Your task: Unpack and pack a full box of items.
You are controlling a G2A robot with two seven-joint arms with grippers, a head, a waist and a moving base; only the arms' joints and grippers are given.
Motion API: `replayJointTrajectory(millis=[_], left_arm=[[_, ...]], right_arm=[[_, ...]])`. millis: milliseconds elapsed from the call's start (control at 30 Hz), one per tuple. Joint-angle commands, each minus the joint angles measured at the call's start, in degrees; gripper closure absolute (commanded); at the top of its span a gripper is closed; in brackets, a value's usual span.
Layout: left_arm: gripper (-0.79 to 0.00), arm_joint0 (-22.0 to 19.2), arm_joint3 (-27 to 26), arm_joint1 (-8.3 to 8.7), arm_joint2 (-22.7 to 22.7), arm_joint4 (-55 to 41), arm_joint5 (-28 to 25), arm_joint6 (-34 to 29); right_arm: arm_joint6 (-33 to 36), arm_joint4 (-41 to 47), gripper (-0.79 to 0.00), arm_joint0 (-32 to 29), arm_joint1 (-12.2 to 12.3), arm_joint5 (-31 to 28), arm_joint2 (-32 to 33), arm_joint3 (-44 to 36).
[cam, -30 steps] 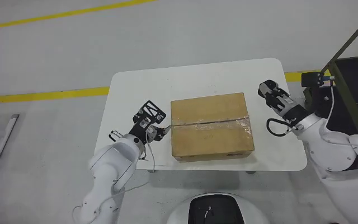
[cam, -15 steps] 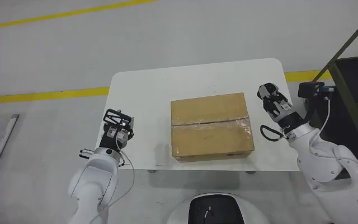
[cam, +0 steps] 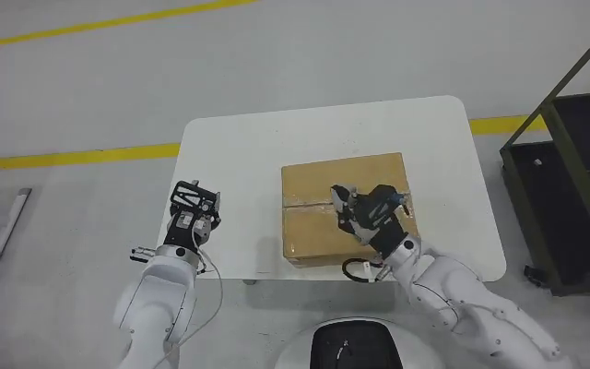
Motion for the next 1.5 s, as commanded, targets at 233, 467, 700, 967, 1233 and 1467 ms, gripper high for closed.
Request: replayJointTrajectory(millis=[233, 467, 700, 967, 1233, 1467], left_arm=[[-0.785, 0.00, 0.00, 0.00, 0.00, 0.00, 0.00, 0.00], [-0.785, 0.00, 0.00, 0.00, 0.00, 0.00, 0.00, 0.00], [-0.785, 0.00, 0.00, 0.00, 0.00, 0.00, 0.00, 0.00], [-0.785, 0.00, 0.00, 0.00, 0.00, 0.00, 0.00, 0.00], [-0.785, 0.00, 0.00, 0.00, 0.00, 0.00, 0.00, 0.00], [-0.785, 0.40, 0.00, -0.02, -0.51, -0.34, 0.86, 1.34]], right_arm=[[2.37, -3.59, 0.000, 8.38, -3.93, 6.83, -8.71, 11.91], [3.65, -3.63, 0.000, 8.06, -4.50, 8.22, -6.28, 15.12], [4.80, -7.03, 0.000, 4.92, -3.59, 6.33, -1.24, 14.06], [5.19, -11.52, 0.000, -0.12, -2.14, 3.24, 5.84, 10.96], [4.50, -14.02, 0.000, -5.93, -0.76, 1.76, 14.69, 7.60], [3.33, -12.68, 0.000, -5.47, -1.08, -3.91, 13.37, 1.88]])
